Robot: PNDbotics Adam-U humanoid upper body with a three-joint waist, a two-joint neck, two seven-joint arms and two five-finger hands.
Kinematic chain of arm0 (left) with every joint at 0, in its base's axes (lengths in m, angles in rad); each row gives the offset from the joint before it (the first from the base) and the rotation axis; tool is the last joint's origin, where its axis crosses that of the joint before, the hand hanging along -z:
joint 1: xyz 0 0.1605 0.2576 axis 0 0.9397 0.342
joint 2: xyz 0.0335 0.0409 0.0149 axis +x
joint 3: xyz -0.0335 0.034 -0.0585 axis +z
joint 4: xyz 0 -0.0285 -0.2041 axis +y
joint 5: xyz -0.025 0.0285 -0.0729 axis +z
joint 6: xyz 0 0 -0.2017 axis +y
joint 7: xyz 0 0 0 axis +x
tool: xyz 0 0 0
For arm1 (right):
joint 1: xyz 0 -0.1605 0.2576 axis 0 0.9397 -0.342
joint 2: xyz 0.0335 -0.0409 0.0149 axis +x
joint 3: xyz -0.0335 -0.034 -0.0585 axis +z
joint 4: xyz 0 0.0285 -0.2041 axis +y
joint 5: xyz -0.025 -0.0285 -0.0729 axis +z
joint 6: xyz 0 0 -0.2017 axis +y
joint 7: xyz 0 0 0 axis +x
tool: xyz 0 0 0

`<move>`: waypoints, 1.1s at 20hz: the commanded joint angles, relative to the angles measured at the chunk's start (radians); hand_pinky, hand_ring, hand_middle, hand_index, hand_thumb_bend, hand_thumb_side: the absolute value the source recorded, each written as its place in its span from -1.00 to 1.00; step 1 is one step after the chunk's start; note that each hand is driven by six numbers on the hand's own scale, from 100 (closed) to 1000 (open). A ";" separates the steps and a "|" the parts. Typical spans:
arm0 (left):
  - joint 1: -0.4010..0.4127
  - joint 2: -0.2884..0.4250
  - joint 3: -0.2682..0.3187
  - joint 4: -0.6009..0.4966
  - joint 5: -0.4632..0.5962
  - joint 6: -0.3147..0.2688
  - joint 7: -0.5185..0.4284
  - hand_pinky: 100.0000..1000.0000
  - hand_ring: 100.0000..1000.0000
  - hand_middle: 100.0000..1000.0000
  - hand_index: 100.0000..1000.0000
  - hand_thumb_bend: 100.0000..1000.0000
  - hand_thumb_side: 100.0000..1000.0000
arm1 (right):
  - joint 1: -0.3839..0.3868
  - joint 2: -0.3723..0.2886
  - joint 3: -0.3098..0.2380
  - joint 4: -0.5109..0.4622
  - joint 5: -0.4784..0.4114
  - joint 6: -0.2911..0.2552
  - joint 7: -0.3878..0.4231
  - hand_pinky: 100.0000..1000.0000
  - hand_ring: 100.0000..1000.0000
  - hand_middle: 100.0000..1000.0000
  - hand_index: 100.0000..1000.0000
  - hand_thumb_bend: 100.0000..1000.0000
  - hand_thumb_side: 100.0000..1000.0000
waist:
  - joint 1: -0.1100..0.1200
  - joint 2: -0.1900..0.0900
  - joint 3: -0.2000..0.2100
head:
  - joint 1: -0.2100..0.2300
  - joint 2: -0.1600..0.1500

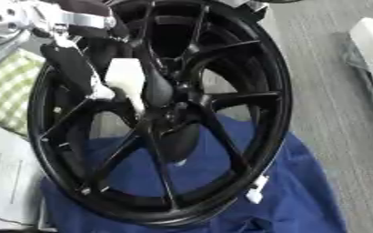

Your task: Pull the pin out of the wheel hub.

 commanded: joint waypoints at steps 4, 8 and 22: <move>0.015 0.068 0.096 -0.052 0.054 0.023 0.043 0.16 -0.08 -0.45 -0.21 -0.68 -0.97 | -0.001 -0.017 -0.015 -0.008 0.002 -0.005 0.003 1.00 0.40 0.11 0.58 -1.00 0.24 | -0.008 -0.018 0.002 | -0.003 -0.002; 0.058 0.124 0.211 -0.113 0.120 0.002 0.098 0.15 -0.11 -0.48 -0.23 -0.75 -0.96 | 0.002 -0.020 -0.018 -0.011 -0.002 -0.010 0.001 1.00 0.40 0.11 0.58 -1.00 0.22 | -0.011 -0.021 0.008 | -0.005 0.000; 0.320 0.261 0.649 0.060 0.254 0.016 0.456 0.17 -0.16 -0.51 -0.22 -1.00 -0.96 | 0.009 -0.030 -0.040 -0.025 -0.026 -0.026 -0.020 1.00 0.40 0.11 0.58 -1.00 0.18 | -0.027 -0.037 0.042 | -0.015 -0.013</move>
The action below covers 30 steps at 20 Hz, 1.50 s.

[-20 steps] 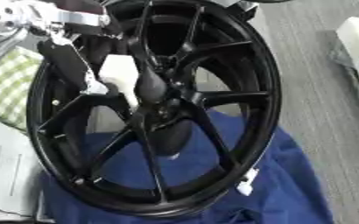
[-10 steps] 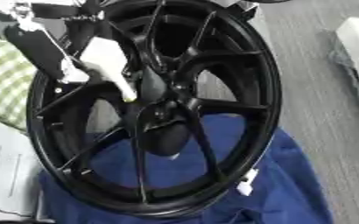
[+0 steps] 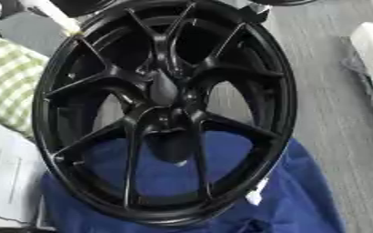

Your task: Pull the pin out of the wheel hub.

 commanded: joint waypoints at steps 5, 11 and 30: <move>0.126 0.045 0.195 0.150 0.065 -0.027 0.193 0.21 -0.13 -0.39 -0.08 -1.00 -0.92 | -0.003 -0.037 -0.025 -0.033 -0.032 -0.015 -0.017 1.00 0.40 0.11 0.57 -1.00 0.15 | -0.020 -0.033 0.003 | -0.010 -0.024; 0.217 0.038 0.243 0.192 0.089 -0.068 0.201 0.27 -0.02 -0.17 0.23 -1.00 -0.47 | -0.001 -0.037 -0.027 -0.036 -0.041 -0.019 -0.022 1.00 0.40 0.11 0.57 -1.00 0.15 | -0.032 -0.037 0.010 | -0.017 -0.032; 0.305 -0.023 0.297 0.138 0.148 -0.196 0.086 0.46 0.25 0.19 0.56 -1.00 0.46 | -0.003 -0.035 -0.025 -0.032 -0.052 -0.021 -0.020 1.00 0.39 0.10 0.57 -1.00 0.15 | -0.045 -0.042 0.018 | -0.017 -0.033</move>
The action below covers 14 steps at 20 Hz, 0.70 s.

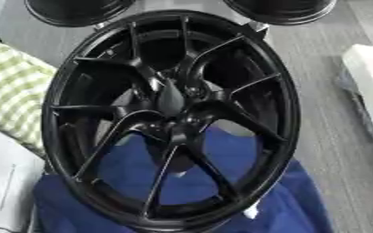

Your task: Pull the pin out of the wheel hub.

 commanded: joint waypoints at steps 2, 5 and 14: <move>-0.010 0.009 0.037 -0.028 0.098 -0.023 0.086 0.45 0.21 0.15 0.54 -1.00 0.44 | -0.004 -0.029 -0.010 -0.015 -0.007 -0.003 0.000 1.00 0.39 0.10 0.57 -1.00 0.15 | -0.002 -0.025 0.003 | -0.003 -0.007; -0.010 -0.027 0.043 -0.053 0.194 -0.057 0.200 0.44 0.17 0.11 0.52 -1.00 0.42 | -0.009 -0.031 -0.008 -0.016 -0.012 -0.004 0.001 1.00 0.39 0.10 0.57 -1.00 0.15 | -0.003 -0.026 0.002 | 0.000 -0.007; 0.010 -0.253 0.037 -0.221 0.258 -0.129 0.491 0.45 0.17 0.10 0.50 -1.00 0.38 | -0.033 -0.039 0.001 -0.023 -0.043 -0.011 0.002 1.00 0.39 0.10 0.57 -1.00 0.12 | -0.011 -0.027 -0.007 | 0.011 -0.009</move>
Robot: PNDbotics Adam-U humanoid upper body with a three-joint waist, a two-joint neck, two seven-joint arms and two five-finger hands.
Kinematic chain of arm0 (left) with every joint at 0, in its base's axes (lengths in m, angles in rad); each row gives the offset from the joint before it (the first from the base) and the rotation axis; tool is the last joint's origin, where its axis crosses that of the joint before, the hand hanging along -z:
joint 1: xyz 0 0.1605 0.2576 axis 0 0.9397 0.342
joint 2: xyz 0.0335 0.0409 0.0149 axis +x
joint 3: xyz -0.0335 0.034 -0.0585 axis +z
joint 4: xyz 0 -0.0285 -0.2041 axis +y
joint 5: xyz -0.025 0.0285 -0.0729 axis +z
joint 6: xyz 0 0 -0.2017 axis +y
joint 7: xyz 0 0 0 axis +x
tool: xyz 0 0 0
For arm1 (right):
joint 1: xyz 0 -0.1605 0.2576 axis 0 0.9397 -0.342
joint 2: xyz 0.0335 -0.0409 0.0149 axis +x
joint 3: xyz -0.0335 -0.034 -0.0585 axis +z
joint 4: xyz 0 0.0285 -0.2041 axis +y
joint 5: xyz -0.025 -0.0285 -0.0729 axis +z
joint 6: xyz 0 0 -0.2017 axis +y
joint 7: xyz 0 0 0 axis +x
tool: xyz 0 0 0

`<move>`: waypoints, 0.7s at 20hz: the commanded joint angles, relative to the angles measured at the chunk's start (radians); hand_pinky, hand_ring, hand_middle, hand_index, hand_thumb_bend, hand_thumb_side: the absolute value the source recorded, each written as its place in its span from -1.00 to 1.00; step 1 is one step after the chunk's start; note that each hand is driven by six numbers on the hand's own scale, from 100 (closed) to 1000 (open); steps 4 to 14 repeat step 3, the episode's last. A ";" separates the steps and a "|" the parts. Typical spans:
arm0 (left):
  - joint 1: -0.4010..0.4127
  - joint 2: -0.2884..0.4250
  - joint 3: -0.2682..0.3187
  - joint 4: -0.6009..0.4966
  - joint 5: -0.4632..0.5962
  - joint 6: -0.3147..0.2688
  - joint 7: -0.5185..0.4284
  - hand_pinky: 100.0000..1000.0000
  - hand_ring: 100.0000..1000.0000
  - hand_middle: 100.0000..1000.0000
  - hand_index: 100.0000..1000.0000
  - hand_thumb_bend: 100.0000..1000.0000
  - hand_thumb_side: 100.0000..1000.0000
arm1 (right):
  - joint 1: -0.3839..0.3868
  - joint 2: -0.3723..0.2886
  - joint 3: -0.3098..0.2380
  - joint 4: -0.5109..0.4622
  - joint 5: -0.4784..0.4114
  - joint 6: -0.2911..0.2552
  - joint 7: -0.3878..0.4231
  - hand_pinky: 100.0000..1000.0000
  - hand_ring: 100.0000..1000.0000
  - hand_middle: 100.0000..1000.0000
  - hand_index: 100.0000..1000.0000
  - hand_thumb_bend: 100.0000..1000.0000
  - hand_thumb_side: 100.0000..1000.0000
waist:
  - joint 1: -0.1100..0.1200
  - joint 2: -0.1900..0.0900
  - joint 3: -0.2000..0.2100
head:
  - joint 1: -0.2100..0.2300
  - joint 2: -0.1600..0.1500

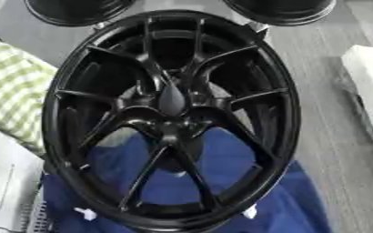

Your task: Pull the pin out of the wheel hub.

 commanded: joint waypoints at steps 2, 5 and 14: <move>-0.003 -0.040 0.007 -0.069 -0.019 0.001 0.059 0.45 0.17 0.10 0.50 -1.00 0.38 | -0.008 -0.037 -0.005 -0.022 -0.019 -0.008 0.000 1.00 0.39 0.10 0.57 -1.00 0.12 | 0.000 -0.027 0.000 | 0.006 -0.009; -0.002 -0.042 0.006 -0.074 -0.021 0.003 0.062 0.45 0.17 0.10 0.50 -1.00 0.38 | -0.008 -0.037 -0.005 -0.022 -0.019 -0.008 0.000 1.00 0.39 0.10 0.57 -1.00 0.12 | 0.000 -0.027 0.000 | 0.006 -0.009; -0.002 -0.042 0.006 -0.074 -0.021 0.003 0.062 0.45 0.17 0.10 0.50 -1.00 0.38 | -0.008 -0.037 -0.005 -0.022 -0.019 -0.008 0.000 1.00 0.39 0.10 0.57 -1.00 0.12 | 0.000 -0.027 0.000 | 0.006 -0.009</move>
